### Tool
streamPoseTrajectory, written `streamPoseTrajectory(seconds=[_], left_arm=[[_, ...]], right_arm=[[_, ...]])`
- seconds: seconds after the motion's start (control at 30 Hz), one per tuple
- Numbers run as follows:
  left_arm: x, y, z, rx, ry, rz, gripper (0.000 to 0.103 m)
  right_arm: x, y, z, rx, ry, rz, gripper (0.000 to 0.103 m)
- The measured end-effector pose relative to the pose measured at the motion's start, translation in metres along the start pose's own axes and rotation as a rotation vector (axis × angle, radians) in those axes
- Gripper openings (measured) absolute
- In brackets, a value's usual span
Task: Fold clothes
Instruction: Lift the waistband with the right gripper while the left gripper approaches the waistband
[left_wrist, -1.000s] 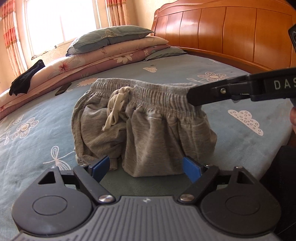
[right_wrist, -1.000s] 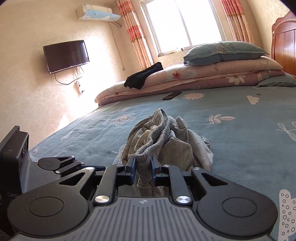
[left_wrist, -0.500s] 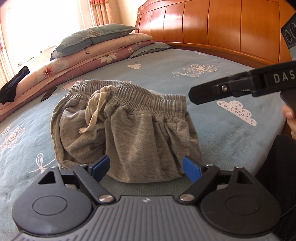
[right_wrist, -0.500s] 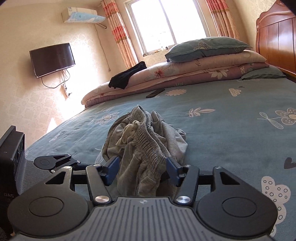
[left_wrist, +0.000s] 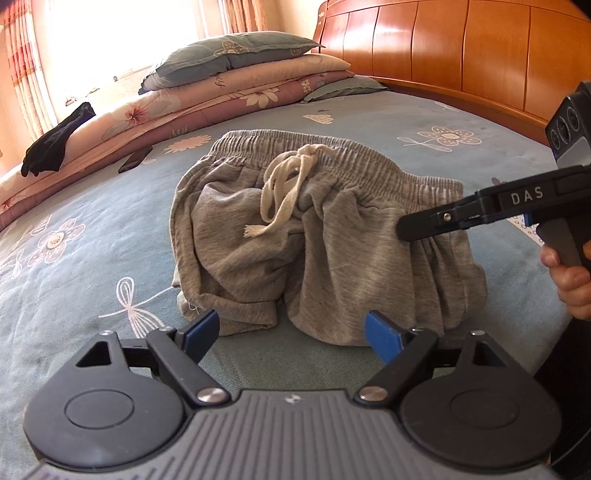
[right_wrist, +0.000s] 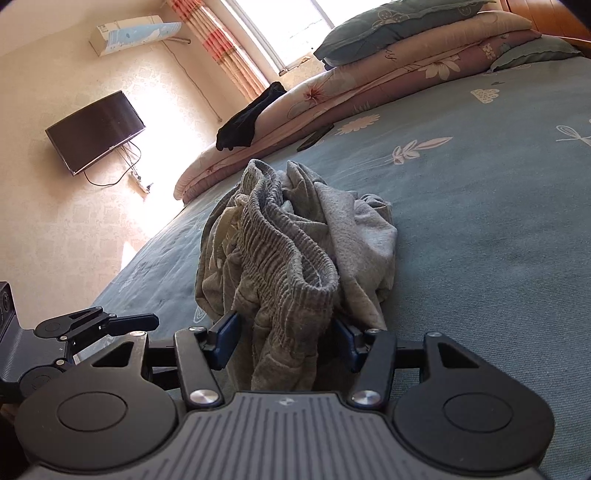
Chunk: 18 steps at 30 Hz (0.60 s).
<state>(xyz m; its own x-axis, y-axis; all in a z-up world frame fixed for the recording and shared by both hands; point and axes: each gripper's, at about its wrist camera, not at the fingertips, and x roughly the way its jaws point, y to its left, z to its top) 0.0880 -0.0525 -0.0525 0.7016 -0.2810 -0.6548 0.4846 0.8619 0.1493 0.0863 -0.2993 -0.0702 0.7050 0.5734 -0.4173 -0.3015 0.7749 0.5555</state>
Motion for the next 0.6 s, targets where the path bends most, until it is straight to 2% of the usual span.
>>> streamPoseTrajectory(seconds=[0.03,0.1,0.13,0.27,0.3,0.33,0.47,0.6], left_arm=[[0.001,0.003,0.000,-0.002,0.000,0.002,0.086],[0.003,0.009,0.000,-0.001,-0.002,0.000,0.086],[0.004,0.013,0.001,0.003,-0.004,-0.008,0.086],[0.007,0.030,0.011,0.021,-0.039,-0.042,0.086],[0.007,0.038,0.016,0.024,-0.058,-0.054,0.086],[0.008,0.047,0.023,0.025,-0.082,-0.068,0.086],[0.015,0.086,0.050,0.021,-0.161,-0.125,0.087],[0.037,0.117,0.071,0.047,-0.154,-0.190,0.087]], right_arm=[[-0.001,0.003,0.003,-0.010,-0.020,0.028,0.044],[-0.006,0.010,0.005,-0.051,-0.062,0.100,0.043],[-0.004,0.012,0.005,-0.068,-0.059,0.102,0.043],[0.012,0.015,0.004,-0.116,-0.003,0.014,0.040],[0.014,0.015,0.003,-0.121,0.003,0.011,0.031],[0.013,0.015,0.002,-0.120,0.003,0.023,0.029],[0.007,0.016,0.000,-0.119,0.005,0.018,0.026],[0.007,0.016,0.002,-0.138,0.028,0.019,0.026]])
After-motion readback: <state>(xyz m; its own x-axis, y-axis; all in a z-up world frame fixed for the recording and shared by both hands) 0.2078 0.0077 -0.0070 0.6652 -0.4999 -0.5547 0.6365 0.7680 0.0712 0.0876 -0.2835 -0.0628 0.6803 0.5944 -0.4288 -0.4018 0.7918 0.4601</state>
